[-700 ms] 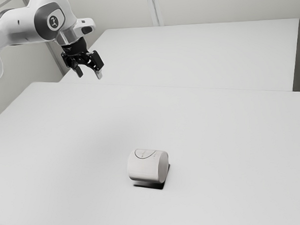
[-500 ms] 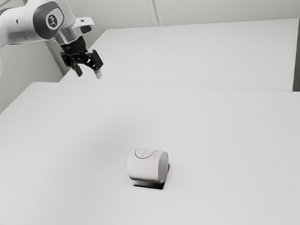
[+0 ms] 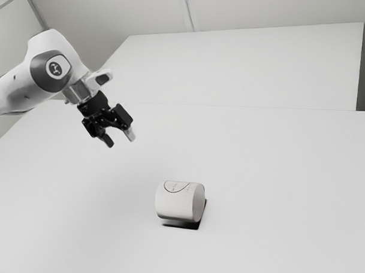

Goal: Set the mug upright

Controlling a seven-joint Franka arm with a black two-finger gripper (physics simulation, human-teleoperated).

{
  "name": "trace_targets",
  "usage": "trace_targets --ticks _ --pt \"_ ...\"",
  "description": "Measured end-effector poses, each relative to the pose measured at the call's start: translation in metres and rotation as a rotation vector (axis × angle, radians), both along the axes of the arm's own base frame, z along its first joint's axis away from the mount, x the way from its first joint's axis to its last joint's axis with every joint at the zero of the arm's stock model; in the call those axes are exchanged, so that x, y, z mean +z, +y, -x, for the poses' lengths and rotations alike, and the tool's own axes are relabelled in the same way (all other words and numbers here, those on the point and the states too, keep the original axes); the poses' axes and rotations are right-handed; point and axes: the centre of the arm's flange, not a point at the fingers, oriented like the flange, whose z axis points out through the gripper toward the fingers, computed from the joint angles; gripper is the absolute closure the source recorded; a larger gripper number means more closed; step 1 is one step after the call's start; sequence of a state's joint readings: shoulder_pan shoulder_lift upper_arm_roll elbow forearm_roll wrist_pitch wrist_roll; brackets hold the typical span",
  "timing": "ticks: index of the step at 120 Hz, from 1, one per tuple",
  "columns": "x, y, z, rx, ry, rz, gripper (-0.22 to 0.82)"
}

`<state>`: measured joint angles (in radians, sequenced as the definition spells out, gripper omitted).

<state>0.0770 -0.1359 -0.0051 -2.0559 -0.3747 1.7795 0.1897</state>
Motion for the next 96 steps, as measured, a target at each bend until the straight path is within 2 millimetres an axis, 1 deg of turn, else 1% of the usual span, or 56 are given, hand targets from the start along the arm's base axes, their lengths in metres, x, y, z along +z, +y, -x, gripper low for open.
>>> trace_targets --ticks 8,18,28,38,58,71,77,91,96 --pt "-0.013 0.003 0.016 0.046 -0.005 0.066 0.00" --pt "-0.040 0.007 0.027 0.103 0.000 0.179 0.00" --pt "-0.067 0.005 0.034 0.140 0.003 0.302 0.00" --pt "-0.101 0.001 0.039 0.178 0.011 0.418 0.00" --pt "-0.144 -0.004 0.045 0.184 -0.008 0.538 0.00" --pt "-0.162 -0.006 0.055 0.147 -0.030 0.578 0.00" --pt "-0.167 -0.006 0.059 0.125 -0.044 0.595 0.00" --pt "-0.172 -0.010 0.060 0.086 -0.096 0.654 0.00" --pt "-0.177 -0.012 0.060 0.080 -0.111 0.683 0.00"
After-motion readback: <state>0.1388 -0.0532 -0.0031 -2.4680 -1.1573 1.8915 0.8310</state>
